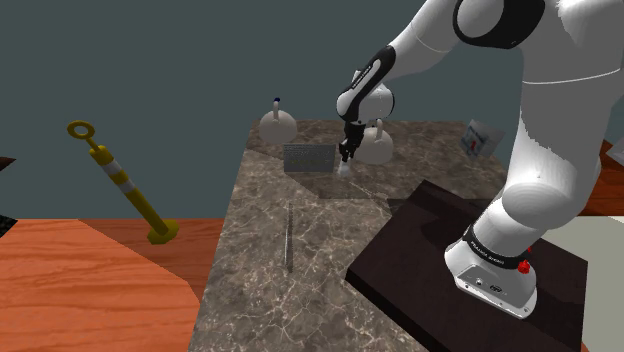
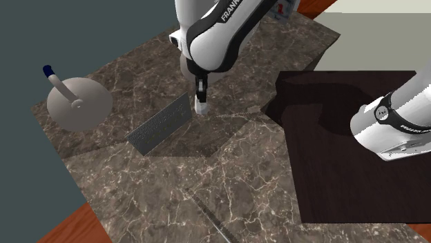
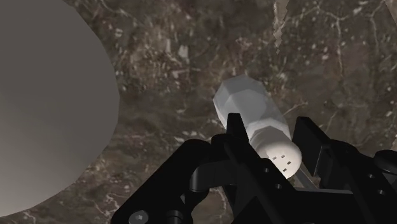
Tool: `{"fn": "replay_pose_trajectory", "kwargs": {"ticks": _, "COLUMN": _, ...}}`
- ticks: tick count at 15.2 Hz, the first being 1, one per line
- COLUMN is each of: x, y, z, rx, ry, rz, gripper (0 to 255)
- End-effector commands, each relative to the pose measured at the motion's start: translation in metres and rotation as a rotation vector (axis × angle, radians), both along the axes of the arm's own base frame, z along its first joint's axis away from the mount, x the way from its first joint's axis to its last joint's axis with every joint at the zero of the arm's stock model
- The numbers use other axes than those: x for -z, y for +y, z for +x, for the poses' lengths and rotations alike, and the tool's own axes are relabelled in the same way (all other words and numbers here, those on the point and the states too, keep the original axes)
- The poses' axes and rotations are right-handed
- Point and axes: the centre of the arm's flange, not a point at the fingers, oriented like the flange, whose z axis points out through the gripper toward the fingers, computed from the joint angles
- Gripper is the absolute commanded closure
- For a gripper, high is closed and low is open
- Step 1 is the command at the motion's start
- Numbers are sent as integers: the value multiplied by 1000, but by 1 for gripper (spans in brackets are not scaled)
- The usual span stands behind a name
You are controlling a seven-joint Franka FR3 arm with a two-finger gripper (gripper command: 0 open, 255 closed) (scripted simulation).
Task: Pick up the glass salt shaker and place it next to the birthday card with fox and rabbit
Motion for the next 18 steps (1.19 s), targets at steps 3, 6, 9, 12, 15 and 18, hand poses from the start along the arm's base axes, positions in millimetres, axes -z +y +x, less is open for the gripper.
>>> {"fn": "replay_pose_trajectory", "kwargs": {"ticks": 3, "x": -10, "y": 0, "z": 0, "rx": 0, "ry": 0, "rz": 0, "gripper": 255}}
{"fn": "replay_pose_trajectory", "kwargs": {"ticks": 6, "x": -26, "y": 0, "z": 0, "rx": 0, "ry": 0, "rz": 0, "gripper": 255}}
{"fn": "replay_pose_trajectory", "kwargs": {"ticks": 9, "x": -42, "y": 0, "z": 0, "rx": 0, "ry": 0, "rz": 0, "gripper": 255}}
{"fn": "replay_pose_trajectory", "kwargs": {"ticks": 12, "x": -58, "y": 0, "z": 0, "rx": 0, "ry": 0, "rz": 0, "gripper": 255}}
{"fn": "replay_pose_trajectory", "kwargs": {"ticks": 15, "x": -74, "y": 0, "z": 0, "rx": 0, "ry": 0, "rz": 0, "gripper": 255}}
{"fn": "replay_pose_trajectory", "kwargs": {"ticks": 18, "x": -89, "y": 0, "z": 0, "rx": 0, "ry": 0, "rz": 0, "gripper": 255}}
